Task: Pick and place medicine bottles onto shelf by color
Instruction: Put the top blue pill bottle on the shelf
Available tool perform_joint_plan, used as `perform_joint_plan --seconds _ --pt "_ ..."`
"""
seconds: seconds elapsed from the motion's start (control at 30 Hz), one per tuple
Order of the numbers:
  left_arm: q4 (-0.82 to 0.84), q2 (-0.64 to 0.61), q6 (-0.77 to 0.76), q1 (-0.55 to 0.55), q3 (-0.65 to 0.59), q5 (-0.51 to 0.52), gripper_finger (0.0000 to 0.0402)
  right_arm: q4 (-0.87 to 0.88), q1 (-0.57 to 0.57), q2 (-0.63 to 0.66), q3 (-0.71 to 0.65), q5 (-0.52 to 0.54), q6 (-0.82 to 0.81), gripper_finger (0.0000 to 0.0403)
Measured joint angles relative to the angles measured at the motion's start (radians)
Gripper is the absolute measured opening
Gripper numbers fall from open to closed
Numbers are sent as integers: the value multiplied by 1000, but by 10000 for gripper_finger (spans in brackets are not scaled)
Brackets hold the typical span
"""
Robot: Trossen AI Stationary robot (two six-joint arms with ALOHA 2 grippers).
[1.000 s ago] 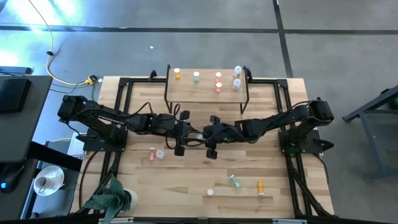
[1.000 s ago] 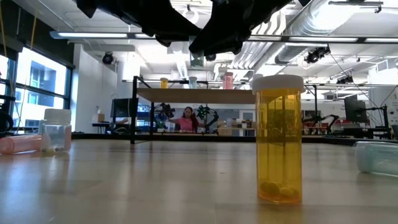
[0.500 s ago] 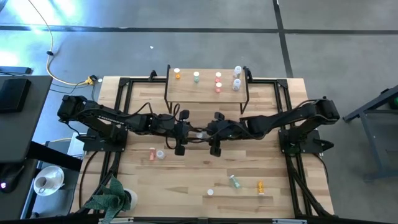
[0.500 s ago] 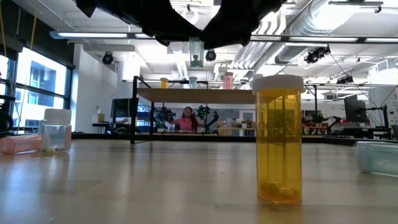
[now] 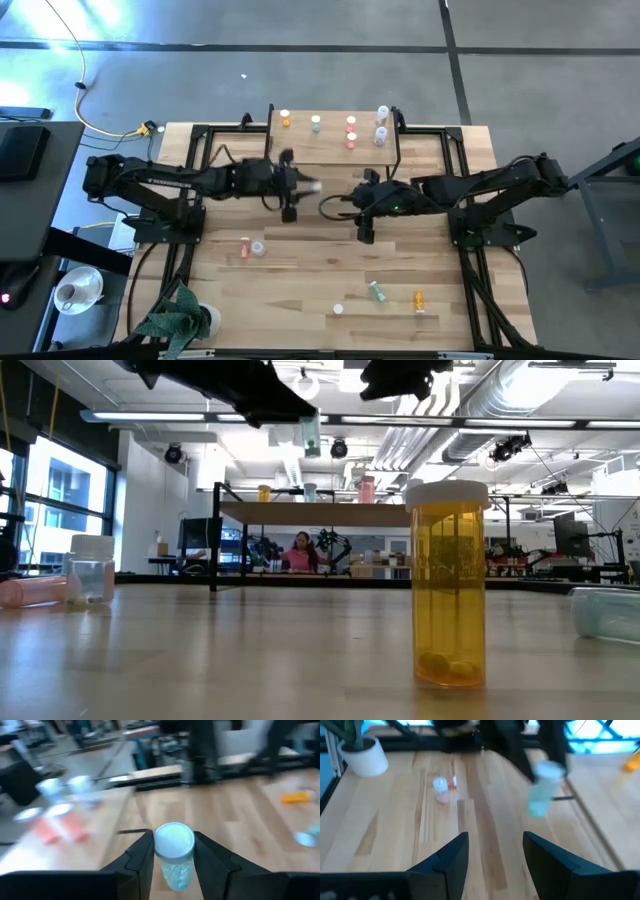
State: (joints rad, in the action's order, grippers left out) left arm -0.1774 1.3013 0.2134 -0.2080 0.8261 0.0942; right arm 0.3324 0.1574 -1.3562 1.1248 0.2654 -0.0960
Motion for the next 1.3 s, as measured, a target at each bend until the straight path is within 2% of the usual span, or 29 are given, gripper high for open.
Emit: perform_joint_plan --seconds 0.23,0.43,0.57,0.87,1.3 --pt "12 -12 17 -193 82 -5 106 26 0 65 0 24 8 179" --pt "66 44 1 -338 192 -69 105 30 0 72 0 24 8 179" --pt "72 93 -43 -405 211 -112 105 30 0 72 0 24 10 179" --pt "62 208 -64 -428 210 -128 104 30 0 72 0 25 10 179" --pt "53 263 -71 -428 210 -109 104 47 0 72 0 24 10 179"
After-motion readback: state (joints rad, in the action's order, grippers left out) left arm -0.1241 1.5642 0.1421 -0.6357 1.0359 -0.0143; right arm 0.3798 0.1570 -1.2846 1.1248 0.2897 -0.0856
